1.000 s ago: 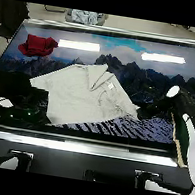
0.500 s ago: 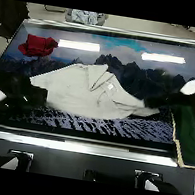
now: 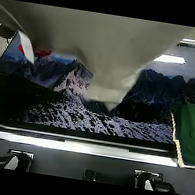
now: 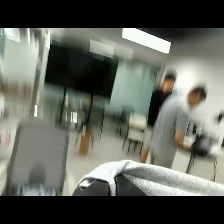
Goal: Fold the shirts.
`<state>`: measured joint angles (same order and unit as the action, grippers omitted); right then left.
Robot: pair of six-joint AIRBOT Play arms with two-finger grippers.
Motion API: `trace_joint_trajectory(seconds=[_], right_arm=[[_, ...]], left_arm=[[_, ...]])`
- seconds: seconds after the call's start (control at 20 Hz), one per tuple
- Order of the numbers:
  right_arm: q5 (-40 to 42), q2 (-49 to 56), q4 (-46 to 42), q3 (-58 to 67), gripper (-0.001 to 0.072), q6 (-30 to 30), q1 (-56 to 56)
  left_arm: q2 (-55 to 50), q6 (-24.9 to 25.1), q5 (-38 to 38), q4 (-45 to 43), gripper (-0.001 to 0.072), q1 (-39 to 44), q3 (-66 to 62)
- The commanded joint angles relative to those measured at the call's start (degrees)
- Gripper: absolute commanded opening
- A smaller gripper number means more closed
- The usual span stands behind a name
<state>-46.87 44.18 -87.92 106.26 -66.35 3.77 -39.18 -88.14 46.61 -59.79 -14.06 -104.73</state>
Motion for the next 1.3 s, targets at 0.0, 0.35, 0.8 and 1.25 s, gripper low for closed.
trace_joint_trajectory(seconds=[0.0,0.35,0.8,1.25], right_arm=[[-1.9,-7.0,-4.9,4.2,0.0034,-2.1,0.0],[-7.6,-6.1,-7.8,4.2,0.0034,-2.5,0.0],[-19.7,28.9,-4.5,4.2,0.0035,-2.8,0.0],[-12.7,61.7,24.4,4.2,0.0036,-14.2,-0.5]], left_arm=[[0.9,-3.0,1.0,-1.9,0.0024,-1.0,-10.2],[-3.6,-2.9,8.0,-2.2,0.0025,-1.0,-8.6],[-21.6,4.0,11.2,-2.1,0.0027,-0.9,20.9],[-50.0,4.6,5.9,1.9,0.0028,-0.8,26.0]])
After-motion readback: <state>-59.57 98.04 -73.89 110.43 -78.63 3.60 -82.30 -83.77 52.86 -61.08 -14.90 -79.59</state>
